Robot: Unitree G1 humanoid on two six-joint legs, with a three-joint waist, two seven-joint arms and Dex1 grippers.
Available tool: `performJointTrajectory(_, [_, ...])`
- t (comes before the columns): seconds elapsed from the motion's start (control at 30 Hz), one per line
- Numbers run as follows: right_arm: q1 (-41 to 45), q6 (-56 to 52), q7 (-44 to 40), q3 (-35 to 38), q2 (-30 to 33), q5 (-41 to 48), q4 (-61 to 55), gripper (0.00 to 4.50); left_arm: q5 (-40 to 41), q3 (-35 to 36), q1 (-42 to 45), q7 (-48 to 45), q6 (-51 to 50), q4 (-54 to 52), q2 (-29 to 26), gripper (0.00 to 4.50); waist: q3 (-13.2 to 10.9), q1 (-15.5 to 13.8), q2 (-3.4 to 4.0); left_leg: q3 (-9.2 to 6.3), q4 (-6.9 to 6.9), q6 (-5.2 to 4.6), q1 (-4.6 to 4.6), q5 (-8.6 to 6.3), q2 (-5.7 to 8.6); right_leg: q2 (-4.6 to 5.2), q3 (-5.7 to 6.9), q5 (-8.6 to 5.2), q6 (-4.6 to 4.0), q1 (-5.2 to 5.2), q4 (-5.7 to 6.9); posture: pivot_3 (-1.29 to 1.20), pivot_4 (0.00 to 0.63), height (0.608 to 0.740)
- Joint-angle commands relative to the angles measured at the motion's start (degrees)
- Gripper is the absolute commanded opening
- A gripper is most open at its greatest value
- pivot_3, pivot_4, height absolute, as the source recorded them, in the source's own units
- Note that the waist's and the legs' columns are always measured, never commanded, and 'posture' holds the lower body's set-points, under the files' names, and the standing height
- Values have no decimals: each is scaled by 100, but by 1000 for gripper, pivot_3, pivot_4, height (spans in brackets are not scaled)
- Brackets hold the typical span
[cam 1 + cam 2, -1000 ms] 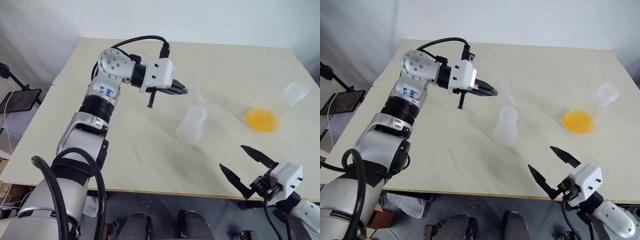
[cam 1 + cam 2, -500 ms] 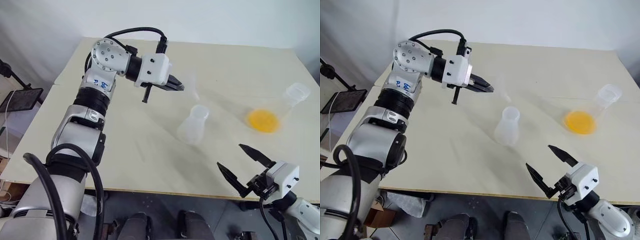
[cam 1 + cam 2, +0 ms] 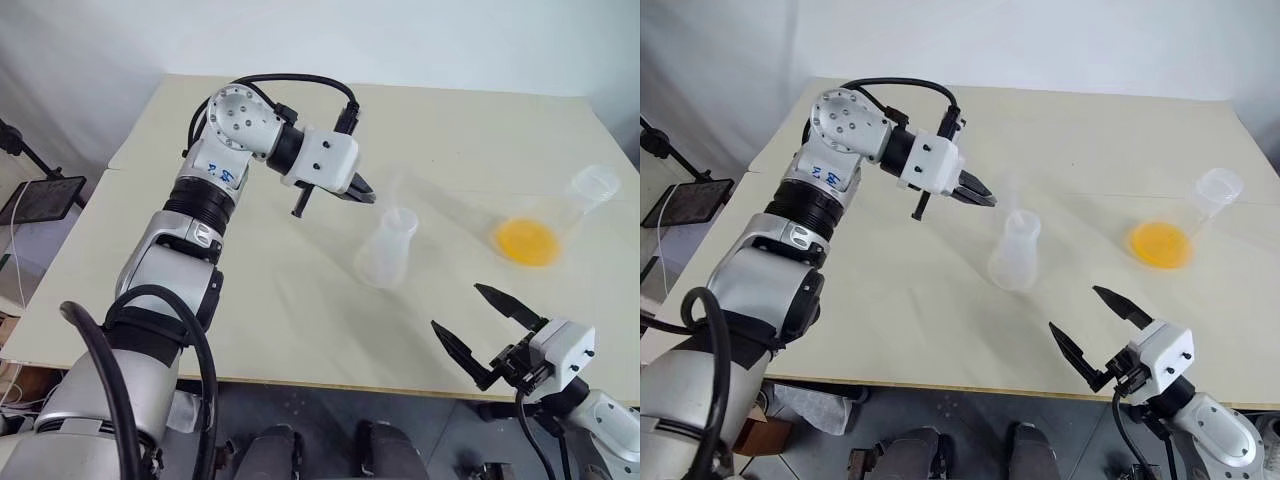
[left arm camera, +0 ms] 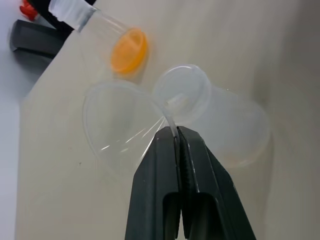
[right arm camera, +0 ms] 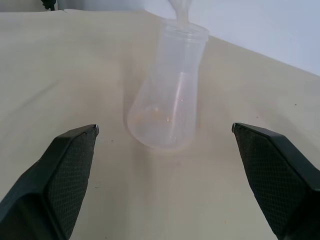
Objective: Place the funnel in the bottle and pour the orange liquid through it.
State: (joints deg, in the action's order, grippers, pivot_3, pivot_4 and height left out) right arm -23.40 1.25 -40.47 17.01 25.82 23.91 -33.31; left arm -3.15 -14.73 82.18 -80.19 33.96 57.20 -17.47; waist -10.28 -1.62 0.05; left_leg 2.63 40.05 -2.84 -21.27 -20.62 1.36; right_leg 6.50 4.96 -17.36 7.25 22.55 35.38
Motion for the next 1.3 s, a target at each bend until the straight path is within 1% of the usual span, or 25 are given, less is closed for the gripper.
performJointTrajectory(0.03, [5,92,27,0,24,10,-50,4500,-52,-22,183,37,-26,16,104,13,0,7,0,0,0,0,0,0,0,0,0,0,0,0,0,0,150,740])
performJointTrajectory(0.13, [20,108,58,-24,7,-17,-45,4500,-9,27,184,1,-133,14,212,662,0,8,0,0,0,0,0,0,-1,-1,0,0,0,0,0,0,150,740])
performJointTrajectory(0.33, [19,129,117,-56,-38,-65,-39,4500,258,216,109,-258,-433,-113,216,2482,0,8,0,0,0,0,0,0,-1,-1,0,0,0,1,1,0,150,740])
performJointTrajectory(0.43, [2,163,138,-55,-61,-87,-25,4500,508,393,31,-387,-721,-240,193,3401,0,9,0,0,0,0,0,0,-1,0,0,0,0,1,1,0,150,740])
performJointTrajectory(0.53, [-45,191,169,19,-82,-82,-35,4500,940,690,-227,-612,-1286,-507,91,4300,0,17,0,0,0,0,1,0,-1,0,-1,0,0,1,3,0,150,740])
performJointTrajectory(0.57, [-87,205,185,79,-88,-68,-45,4500,1118,812,-380,-684,-1499,-636,22,4491,1,21,1,0,0,0,2,0,-2,0,-1,0,0,1,5,0,150,740])
performJointTrajectory(0.67, [-212,217,335,375,-174,103,-105,4500,1583,1150,-924,-803,-1981,-1080,-229,4491,2,35,4,-4,-1,0,7,0,-5,-1,-3,0,0,1,11,0,150,740])
performJointTrajectory(0.77, [-373,196,593,850,-340,396,-151,4500,1931,1465,-1624,-729,-2420,-1532,-597,4491,3,49,5,-7,1,1,7,0,-7,0,-5,0,-1,3,18,0,150,740])
performJointTrajectory(0.83, [-561,193,645,1113,-408,535,-154,4500,2059,1636,-2075,-511,-2619,-1803,-797,4491,3,41,5,-12,1,1,7,0,-7,0,-3,0,-1,2,17,0,150,740])
performJointTrajectory(0.9, [-860,312,742,1410,-549,460,-162,4500,2250,1967,-2738,-200,-2794,-2140,-1033,4491,7,23,11,-18,2,1,8,0,-4,4,-3,0,-1,-1,18,0,150,740])
performJointTrajectory(0.93, [-998,401,831,1604,-691,503,-125,4500,2352,2087,-3130,-25,-2981,-2488,-1106,4491,7,24,12,-24,1,2,11,0,-2,8,-15,0,-1,-3,19,0,150,740])
performJointTrajectory(1.0, [-1156,554,1011,1885,-931,545,-44,4500,2501,2235,-3656,278,-3214,-3048,-1144,4491,7,24,12,-36,0,3,7,-1,-2,9,-41,0,-1,-3,20,0,150,740])
performJointTrajectory(1.07, [-1251,857,1310,2269,-1267,481,195,4500,2835,2476,-4233,756,-3772,-3809,-1126,4491,6,3,10,-49,3,5,7,-2,0,10,-49,0,-1,-9,22,0,150,740])
performJointTrajectory(1.13, [-1207,1056,1530,2522,-1442,437,468,4500,3037,2569,-4614,1065,-4135,-4390,-1104,4491,6,5,9,-54,8,4,5,-2,4,15,-58,0,-1,-15,13,0,150,740])
performJointTrajectory(1.2, [-1015,1054,1659,2589,-1426,482,692,4500,3089,2506,-4817,1210,-4308,-4783,-1096,4491,7,22,9,-59,6,9,13,-4,4,26,-88,0,-1,-17,18,0,150,740])
performJointTrajectory(1.3, [-785,924,1662,2583,-1223,576,876,4500,3176,2424,-4982,1408,-4564,-5219,-1067,4491,13,55,21,-51,1,12,20,-5,-1,20,-102,0,-1,-14,17,0,150,740])
